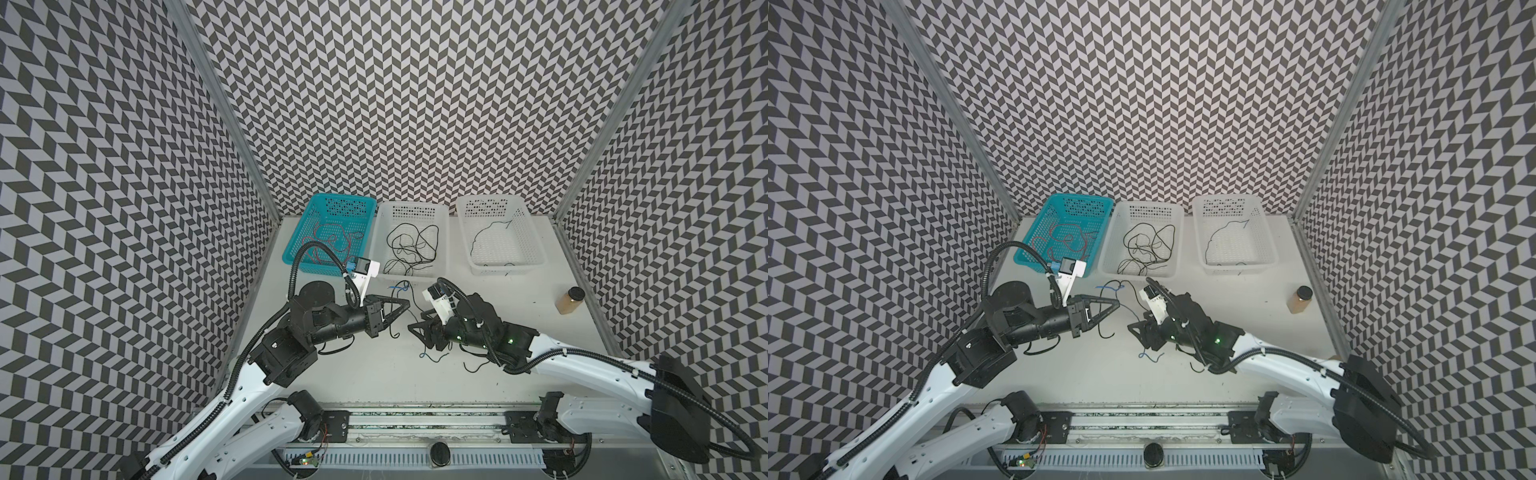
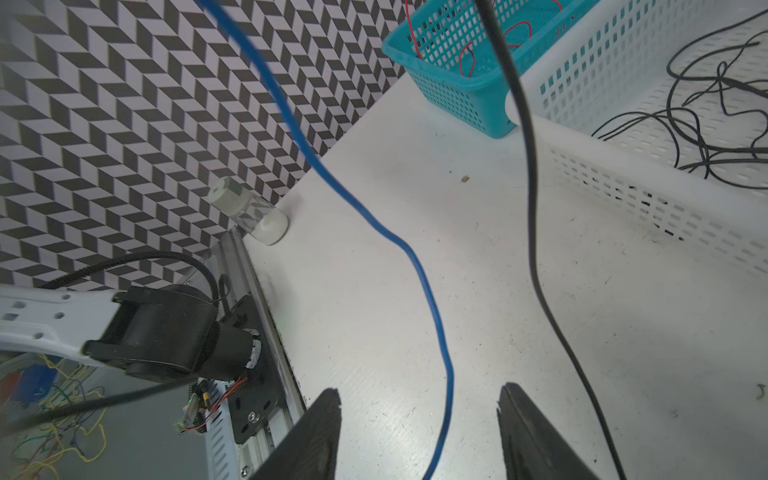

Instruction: Untangle the cables

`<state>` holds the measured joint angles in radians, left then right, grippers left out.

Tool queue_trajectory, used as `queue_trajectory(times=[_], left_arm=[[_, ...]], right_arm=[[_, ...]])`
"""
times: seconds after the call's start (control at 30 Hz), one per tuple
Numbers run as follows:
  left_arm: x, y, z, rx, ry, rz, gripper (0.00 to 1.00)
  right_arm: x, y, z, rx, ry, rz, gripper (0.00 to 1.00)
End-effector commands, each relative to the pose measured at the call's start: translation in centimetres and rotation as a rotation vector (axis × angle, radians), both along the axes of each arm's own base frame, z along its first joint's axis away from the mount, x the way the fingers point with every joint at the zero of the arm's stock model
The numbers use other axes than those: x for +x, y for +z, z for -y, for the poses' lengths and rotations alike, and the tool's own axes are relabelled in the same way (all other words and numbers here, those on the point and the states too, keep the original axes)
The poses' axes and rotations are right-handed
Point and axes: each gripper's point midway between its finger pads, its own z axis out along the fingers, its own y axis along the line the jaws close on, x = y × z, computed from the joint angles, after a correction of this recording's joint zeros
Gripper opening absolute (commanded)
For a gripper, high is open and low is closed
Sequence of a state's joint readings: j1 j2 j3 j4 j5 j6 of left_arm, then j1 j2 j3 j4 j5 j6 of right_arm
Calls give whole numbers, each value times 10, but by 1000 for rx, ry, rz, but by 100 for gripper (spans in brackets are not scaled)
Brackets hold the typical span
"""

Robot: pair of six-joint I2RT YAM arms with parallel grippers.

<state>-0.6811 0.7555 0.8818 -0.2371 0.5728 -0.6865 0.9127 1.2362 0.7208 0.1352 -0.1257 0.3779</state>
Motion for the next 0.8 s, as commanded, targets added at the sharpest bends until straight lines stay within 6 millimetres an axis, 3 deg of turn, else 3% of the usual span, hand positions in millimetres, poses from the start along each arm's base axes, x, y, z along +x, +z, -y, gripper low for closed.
queue_trajectory(times=[0.0,0.07,0.17,0.33,0.47,0.77], left_arm=[[-6,28,-3,-62,-15,57,0],[-7,28,-3,-66,-14,60,0],[-8,27,-6,-65,-2,64,0],[-6,32,-19,-36,67,104,0],[8,39,-44,25,202,130,0],[69,55,-118,81,550,56,0]], right_arm=[[14,20,-13,70,-31,39,59],[12,17,-25,77,16,26,55],[13,10,-35,82,38,-14,34],[14,-11,-19,50,-36,-53,1],[-5,-28,4,33,-52,-129,0],[-81,-64,47,-40,25,-250,0]])
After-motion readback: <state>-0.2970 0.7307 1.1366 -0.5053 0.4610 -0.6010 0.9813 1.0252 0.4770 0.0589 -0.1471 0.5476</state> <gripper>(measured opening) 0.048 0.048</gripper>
